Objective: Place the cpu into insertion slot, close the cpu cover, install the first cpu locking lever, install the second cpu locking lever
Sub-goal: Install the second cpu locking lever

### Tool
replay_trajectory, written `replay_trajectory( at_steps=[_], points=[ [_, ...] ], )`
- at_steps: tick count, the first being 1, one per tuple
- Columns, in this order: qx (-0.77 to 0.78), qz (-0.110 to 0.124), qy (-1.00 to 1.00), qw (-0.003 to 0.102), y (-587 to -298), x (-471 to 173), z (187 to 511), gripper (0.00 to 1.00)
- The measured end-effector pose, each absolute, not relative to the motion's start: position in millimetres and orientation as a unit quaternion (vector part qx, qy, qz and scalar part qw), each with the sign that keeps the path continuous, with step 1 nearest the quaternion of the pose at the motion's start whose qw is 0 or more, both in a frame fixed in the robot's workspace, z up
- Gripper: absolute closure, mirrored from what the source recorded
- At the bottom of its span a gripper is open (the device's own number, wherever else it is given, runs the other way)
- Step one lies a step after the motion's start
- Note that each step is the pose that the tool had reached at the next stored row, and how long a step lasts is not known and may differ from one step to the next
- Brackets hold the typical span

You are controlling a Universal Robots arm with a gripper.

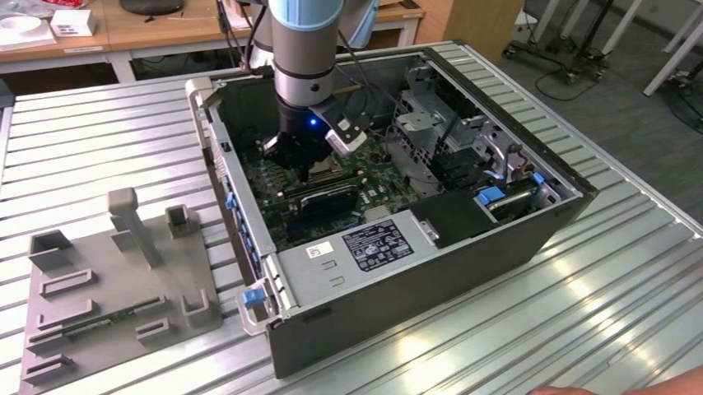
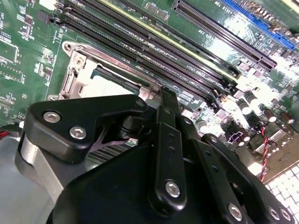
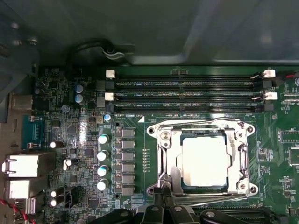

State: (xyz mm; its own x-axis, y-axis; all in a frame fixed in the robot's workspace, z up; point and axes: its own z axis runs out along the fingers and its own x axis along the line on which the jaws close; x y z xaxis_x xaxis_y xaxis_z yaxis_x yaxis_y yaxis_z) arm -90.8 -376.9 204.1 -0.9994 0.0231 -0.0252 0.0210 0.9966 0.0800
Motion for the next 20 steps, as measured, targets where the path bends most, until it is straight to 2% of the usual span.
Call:
replay_trajectory(
  at_steps=[20],
  points=[
    [0.011,0.04,0.999,0.013,-377.7,-90.8,212.7,0.89]
  ],
)
